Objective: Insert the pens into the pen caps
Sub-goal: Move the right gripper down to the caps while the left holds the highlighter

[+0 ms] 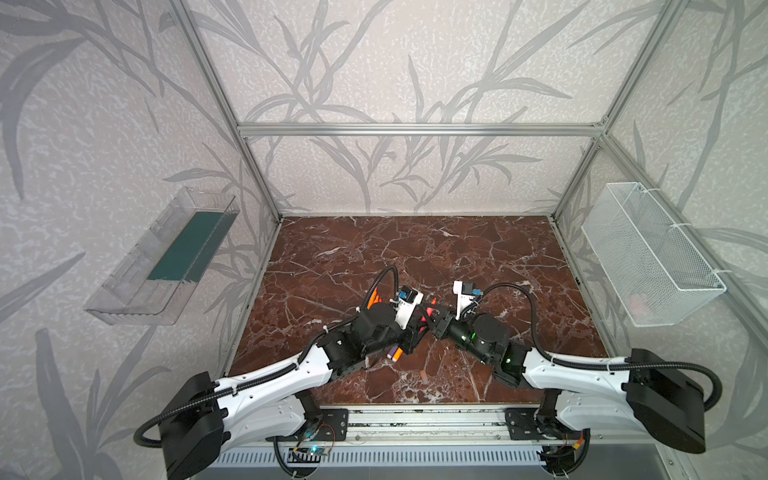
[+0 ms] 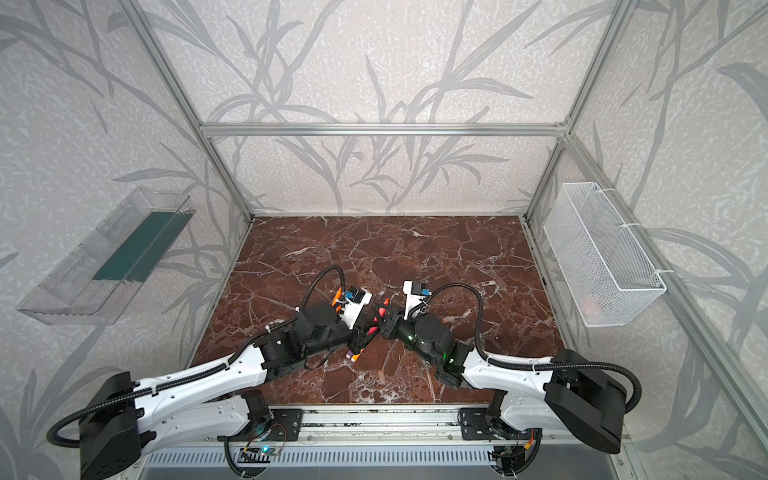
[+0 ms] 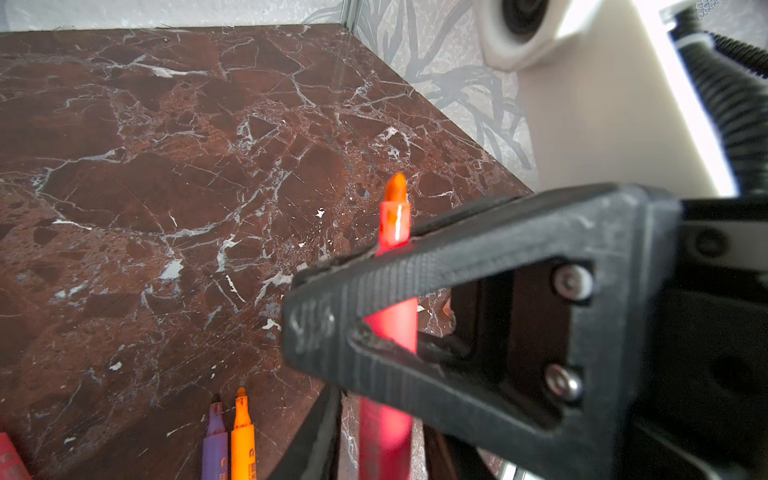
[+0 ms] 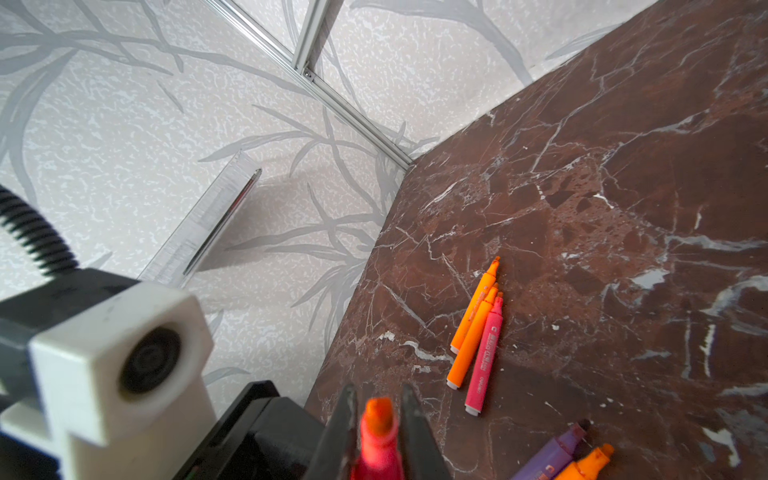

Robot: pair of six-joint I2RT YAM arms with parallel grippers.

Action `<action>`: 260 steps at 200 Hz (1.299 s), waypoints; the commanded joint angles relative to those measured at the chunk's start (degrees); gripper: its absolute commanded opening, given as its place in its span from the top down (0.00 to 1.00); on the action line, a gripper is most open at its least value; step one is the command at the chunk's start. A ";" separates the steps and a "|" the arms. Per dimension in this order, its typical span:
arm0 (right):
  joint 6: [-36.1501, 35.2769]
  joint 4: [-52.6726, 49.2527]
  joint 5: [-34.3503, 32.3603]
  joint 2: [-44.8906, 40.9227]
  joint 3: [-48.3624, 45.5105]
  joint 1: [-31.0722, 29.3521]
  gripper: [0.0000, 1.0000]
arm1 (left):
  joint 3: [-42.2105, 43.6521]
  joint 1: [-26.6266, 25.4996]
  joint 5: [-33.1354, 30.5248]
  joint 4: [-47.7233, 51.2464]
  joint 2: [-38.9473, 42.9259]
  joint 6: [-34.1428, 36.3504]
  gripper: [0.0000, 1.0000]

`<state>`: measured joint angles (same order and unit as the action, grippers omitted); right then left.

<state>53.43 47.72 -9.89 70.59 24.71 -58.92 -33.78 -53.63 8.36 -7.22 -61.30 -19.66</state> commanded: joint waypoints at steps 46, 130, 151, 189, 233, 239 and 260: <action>1.13 3.66 -1.07 1.30 1.22 -1.79 1.00 | 0.34 0.02 -1.42 -3.49 -0.14 0.34 0.78; -3.77 -18.07 -8.81 -10.06 1.44 -1.84 0.20 | 2.60 2.01 -17.95 -3.66 4.29 1.01 1.00; -6.28 -40.20 -12.74 -18.02 5.77 -1.82 0.11 | -0.89 6.91 -24.22 0.21 5.46 3.17 1.00; -16.33 -51.66 -7.00 -25.26 5.23 -1.89 0.15 | -0.42 13.30 -24.19 0.90 11.29 5.07 1.00; -21.29 -62.11 4.02 -18.62 6.25 -3.70 0.31 | 8.14 13.37 -11.99 -0.75 18.13 7.59 1.00; -21.42 -62.47 3.72 -17.14 6.08 -4.65 0.33 | 7.33 13.37 -14.15 1.24 18.38 7.92 1.00; -21.95 -61.05 3.30 -11.85 5.70 -8.62 0.36 | 8.04 13.45 -18.28 1.78 19.11 9.02 1.00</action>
<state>34.37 -9.65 -8.86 54.78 30.13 -63.99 -25.28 -40.29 -6.87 -6.96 -43.51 -13.41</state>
